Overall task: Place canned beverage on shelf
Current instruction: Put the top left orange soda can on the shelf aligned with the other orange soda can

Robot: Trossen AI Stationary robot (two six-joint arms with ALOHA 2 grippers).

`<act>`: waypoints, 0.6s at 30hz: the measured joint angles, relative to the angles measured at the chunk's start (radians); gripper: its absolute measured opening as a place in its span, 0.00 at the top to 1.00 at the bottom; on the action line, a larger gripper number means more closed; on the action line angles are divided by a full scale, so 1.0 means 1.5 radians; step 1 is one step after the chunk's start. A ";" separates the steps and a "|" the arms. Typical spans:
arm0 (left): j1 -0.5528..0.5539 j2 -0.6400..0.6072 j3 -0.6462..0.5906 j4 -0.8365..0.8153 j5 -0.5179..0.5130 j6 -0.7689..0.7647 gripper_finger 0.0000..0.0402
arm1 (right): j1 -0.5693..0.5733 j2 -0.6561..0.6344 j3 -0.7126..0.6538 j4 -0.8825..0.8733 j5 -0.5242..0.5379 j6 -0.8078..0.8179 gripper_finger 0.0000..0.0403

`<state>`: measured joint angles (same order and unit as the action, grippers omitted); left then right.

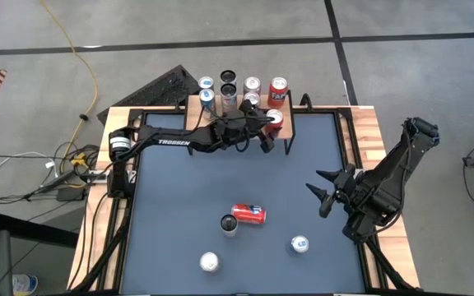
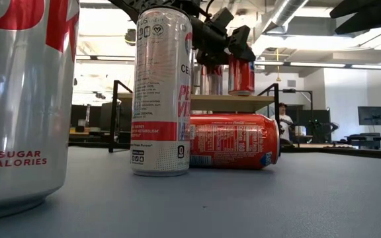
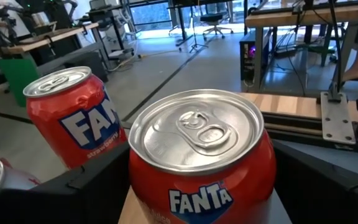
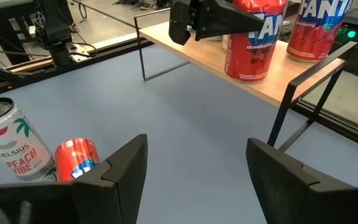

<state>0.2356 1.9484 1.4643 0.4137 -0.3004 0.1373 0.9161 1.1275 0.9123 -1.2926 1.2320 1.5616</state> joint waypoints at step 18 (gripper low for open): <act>-0.016 0.000 0.005 0.050 -0.030 0.070 0.17 | 0.000 0.000 0.000 -0.001 -0.002 -0.002 0.37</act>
<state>0.2116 1.9484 1.4720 0.4885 -0.3453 0.2424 0.9157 1.1275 0.9123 -1.2934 1.2289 1.5593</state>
